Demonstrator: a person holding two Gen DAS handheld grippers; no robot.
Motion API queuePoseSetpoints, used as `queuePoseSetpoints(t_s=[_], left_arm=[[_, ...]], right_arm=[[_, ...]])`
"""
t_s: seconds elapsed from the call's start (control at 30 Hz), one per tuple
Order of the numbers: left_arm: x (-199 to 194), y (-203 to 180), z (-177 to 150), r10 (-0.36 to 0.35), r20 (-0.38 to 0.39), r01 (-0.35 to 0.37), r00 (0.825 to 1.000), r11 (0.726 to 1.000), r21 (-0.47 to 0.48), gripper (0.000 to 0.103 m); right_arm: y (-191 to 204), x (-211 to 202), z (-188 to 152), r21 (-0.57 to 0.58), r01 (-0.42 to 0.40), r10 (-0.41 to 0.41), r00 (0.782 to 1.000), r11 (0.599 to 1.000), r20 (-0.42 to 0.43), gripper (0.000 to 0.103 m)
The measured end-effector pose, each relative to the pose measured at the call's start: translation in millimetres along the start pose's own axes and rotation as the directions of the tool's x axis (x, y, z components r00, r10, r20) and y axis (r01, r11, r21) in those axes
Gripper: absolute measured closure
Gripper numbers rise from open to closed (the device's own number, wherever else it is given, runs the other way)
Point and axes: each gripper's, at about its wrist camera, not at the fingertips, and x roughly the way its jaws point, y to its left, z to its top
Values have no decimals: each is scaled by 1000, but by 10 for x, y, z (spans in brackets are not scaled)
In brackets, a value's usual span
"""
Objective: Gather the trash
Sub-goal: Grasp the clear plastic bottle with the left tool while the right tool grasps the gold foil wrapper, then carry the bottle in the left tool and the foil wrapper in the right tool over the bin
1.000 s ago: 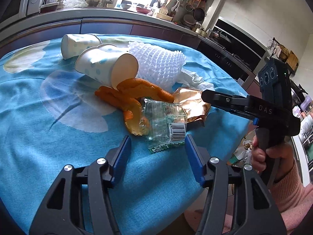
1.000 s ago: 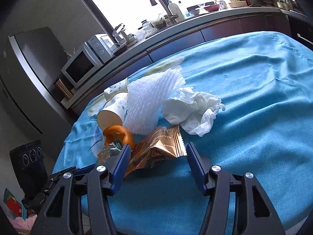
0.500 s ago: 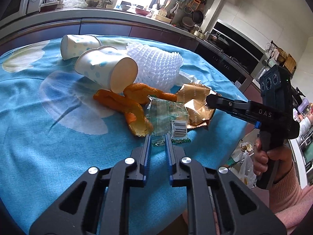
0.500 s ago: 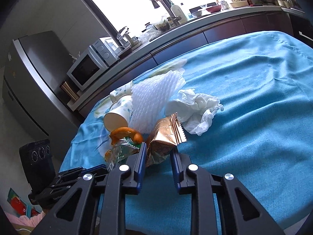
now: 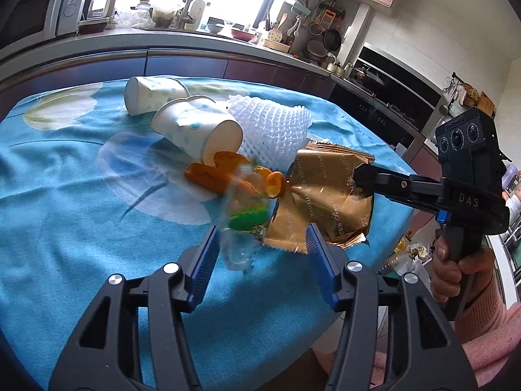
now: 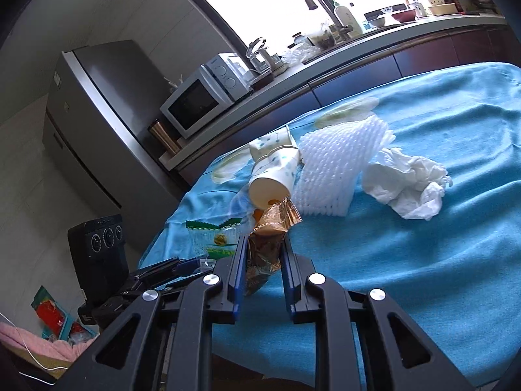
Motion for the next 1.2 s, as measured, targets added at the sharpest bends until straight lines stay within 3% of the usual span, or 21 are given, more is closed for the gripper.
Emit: queuePoseSetpoints(t_s=[0.03,0.1,0.2,0.4,0.63,0.93,1.2], left_arm=[[-1,13,-10,-1,-4,1,1000,1000,-2,55],[-16,72,-29,-6,-10,6,1000,1000,-21,72],[-83,179,-62,8,-4,-9,1000,999,-53,84],[-412,404,-134,68,46,-63,997,993,-96,85],[-927,727,-226,177,104,-159,979,975,-155,85],[-1637,1184,-356,345,166,-294,924,917,-271,85],[-2264,1657,-486,502,183,-410,845,829,-381,84]], right_arm=[[34,15,-4,-7,-12,12,1000,1000,-4,85],[101,49,-9,-26,-22,22,1000,999,-11,85],[187,102,0,-48,-29,28,999,998,-21,85],[404,227,24,-108,-61,56,997,992,-47,85],[736,441,119,-172,-147,137,988,974,-71,85],[1274,1100,208,-236,-274,242,957,932,-157,85],[1867,1740,346,-280,-387,328,914,878,-237,85]])
